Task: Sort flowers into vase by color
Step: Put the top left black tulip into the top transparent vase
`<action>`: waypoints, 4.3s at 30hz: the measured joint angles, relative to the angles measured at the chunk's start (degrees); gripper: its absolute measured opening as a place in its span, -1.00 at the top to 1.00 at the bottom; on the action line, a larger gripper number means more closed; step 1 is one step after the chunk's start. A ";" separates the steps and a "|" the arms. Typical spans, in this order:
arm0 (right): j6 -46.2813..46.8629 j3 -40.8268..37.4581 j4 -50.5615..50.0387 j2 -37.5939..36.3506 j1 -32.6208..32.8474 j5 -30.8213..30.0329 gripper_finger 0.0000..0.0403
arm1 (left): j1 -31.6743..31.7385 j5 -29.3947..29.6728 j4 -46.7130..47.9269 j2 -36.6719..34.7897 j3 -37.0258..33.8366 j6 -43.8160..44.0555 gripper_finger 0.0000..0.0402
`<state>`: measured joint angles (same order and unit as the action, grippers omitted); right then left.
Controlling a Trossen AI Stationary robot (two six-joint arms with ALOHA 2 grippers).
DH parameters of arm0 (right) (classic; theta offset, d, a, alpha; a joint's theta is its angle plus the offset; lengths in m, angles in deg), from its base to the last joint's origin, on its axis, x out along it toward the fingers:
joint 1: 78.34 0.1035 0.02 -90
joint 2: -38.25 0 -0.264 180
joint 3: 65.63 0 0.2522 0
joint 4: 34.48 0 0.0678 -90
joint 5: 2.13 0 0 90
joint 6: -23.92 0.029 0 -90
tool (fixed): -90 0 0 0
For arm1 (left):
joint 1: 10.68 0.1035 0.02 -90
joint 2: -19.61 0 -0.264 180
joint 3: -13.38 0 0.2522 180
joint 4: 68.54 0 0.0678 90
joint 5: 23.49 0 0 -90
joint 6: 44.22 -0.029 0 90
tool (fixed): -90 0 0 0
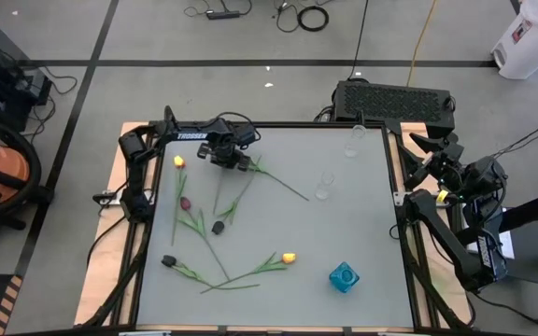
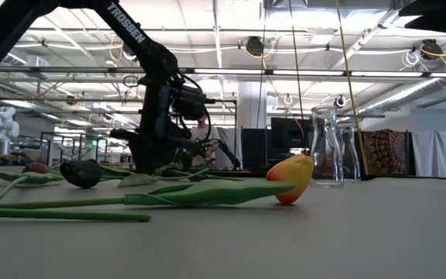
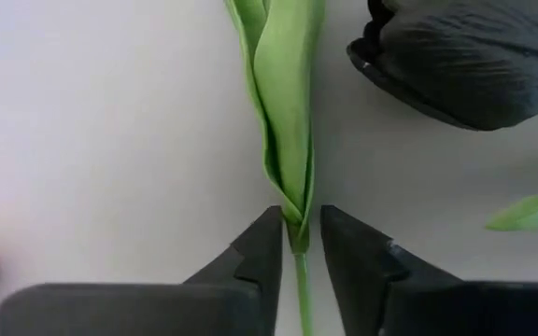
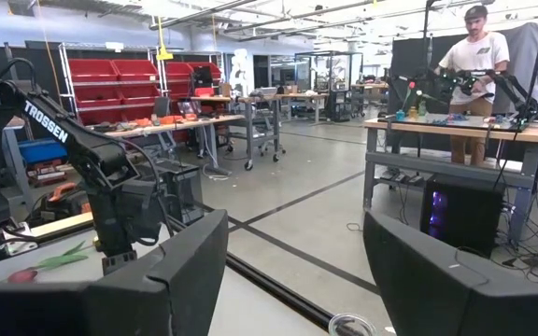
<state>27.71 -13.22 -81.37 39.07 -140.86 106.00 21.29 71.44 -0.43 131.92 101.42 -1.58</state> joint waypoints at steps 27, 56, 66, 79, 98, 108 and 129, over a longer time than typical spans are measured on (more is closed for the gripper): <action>0.02 -0.02 0.02 0.00 0.00 -0.02 -0.20 | -0.24 2.01 5.65 -3.12 0.02 -1.18 0.98; -0.50 0.00 0.58 0.00 0.00 -0.02 -0.20 | -1.80 8.66 -9.83 -40.54 0.02 -16.25 0.99; 0.05 -0.02 1.82 0.00 0.00 0.00 -0.20 | -7.08 -4.19 -34.43 -43.50 0.02 -34.81 0.99; 11.70 -0.02 2.76 1.17 0.00 -0.18 -0.20 | -12.57 -7.10 -40.07 -38.15 0.02 -38.79 0.99; 13.04 -0.01 19.08 13.55 0.00 14.22 -0.20 | -12.61 -18.40 -67.94 -23.68 0.04 -38.45 0.99; 11.63 6.32 19.65 28.36 0.98 22.51 -0.20 | -12.74 -18.45 -70.09 -22.38 1.84 -38.53 0.99; 7.53 16.22 38.06 55.69 22.37 20.72 -0.20 | -12.44 -17.95 -69.62 -22.36 2.82 -40.47 0.99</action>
<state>35.24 3.00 -43.31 94.75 -118.49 126.73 8.85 53.50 -70.05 109.56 104.24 -42.05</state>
